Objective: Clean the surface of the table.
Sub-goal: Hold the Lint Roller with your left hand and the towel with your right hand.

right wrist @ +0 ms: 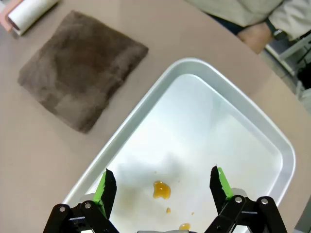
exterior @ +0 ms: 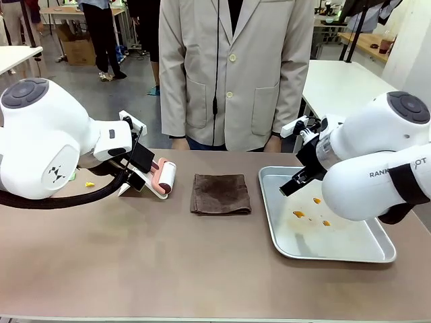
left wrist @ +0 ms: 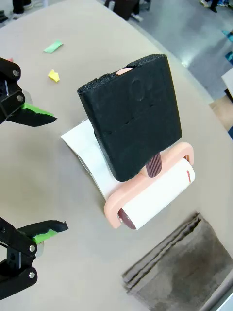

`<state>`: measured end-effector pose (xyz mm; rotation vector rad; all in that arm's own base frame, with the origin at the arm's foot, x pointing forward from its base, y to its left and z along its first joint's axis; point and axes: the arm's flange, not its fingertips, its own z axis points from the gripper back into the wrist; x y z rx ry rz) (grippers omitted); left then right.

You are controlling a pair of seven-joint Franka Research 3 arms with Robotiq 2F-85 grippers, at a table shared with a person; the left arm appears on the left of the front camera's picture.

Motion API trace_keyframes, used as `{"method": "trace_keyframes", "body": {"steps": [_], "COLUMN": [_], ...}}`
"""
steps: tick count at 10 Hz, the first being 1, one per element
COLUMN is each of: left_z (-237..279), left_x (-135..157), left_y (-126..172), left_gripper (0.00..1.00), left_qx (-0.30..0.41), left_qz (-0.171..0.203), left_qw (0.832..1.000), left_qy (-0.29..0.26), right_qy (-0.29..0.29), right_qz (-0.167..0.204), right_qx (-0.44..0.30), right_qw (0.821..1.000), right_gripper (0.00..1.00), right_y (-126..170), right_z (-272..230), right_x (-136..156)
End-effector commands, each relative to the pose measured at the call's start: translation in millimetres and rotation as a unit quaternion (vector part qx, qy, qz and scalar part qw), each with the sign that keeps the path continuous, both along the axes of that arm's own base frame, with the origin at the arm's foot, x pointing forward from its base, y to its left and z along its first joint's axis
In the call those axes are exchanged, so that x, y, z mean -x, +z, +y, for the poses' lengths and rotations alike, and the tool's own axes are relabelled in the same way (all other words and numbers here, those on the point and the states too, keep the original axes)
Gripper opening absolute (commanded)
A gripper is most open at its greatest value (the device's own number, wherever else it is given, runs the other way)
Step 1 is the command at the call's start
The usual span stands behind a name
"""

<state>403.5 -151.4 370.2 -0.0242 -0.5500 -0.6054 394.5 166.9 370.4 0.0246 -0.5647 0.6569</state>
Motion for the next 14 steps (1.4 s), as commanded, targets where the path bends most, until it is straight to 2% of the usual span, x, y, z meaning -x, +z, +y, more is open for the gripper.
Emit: {"method": "trace_keyframes", "body": {"steps": [1, 7, 9, 10, 11, 12, 14], "left_z": [-0.1, 0.0, 8.9, 16.7, 27.7, 38.5, 66.3], "left_x": [0.0, 0.0, 11.1, 17.7, 27.1, 35.3, 50.7], "left_y": [0.0, 0.0, 12.0, 21.2, 32.5, 44.7, 71.7], "left_gripper": [1.00, 1.00, 1.00, 1.00, 1.00, 1.00, 1.00], "left_qx": [0.000, 0.000, 0.009, 0.006, 0.004, 0.017, 0.081], "left_qz": [0.000, 0.000, 0.020, 0.040, 0.070, 0.075, 0.094], "left_qw": [1.000, 1.000, 0.999, 0.998, 0.995, 0.994, 0.989], "left_qy": [0.000, 0.000, -0.035, -0.050, -0.072, -0.076, -0.086], "right_qy": [0.000, 0.000, 0.012, 0.009, -0.033, -0.058, -0.073], "right_qz": [0.000, 0.000, 0.017, 0.038, 0.089, 0.133, 0.218], "right_qx": [0.000, 0.000, -0.002, -0.020, -0.042, -0.059, -0.118], "right_qw": [1.000, 1.000, 1.000, 0.999, 0.995, 0.988, 0.966], "right_gripper": [1.00, 1.00, 1.00, 1.00, 1.00, 1.00, 1.00], "right_y": [0.2, 0.0, 13.1, 25.8, 44.0, 58.4, 84.4], "right_z": [0.0, 0.0, -6.3, -11.0, -15.9, -22.0, -40.9], "right_x": [-0.1, 0.0, 5.4, 9.2, 13.2, 18.5, 34.6]}}
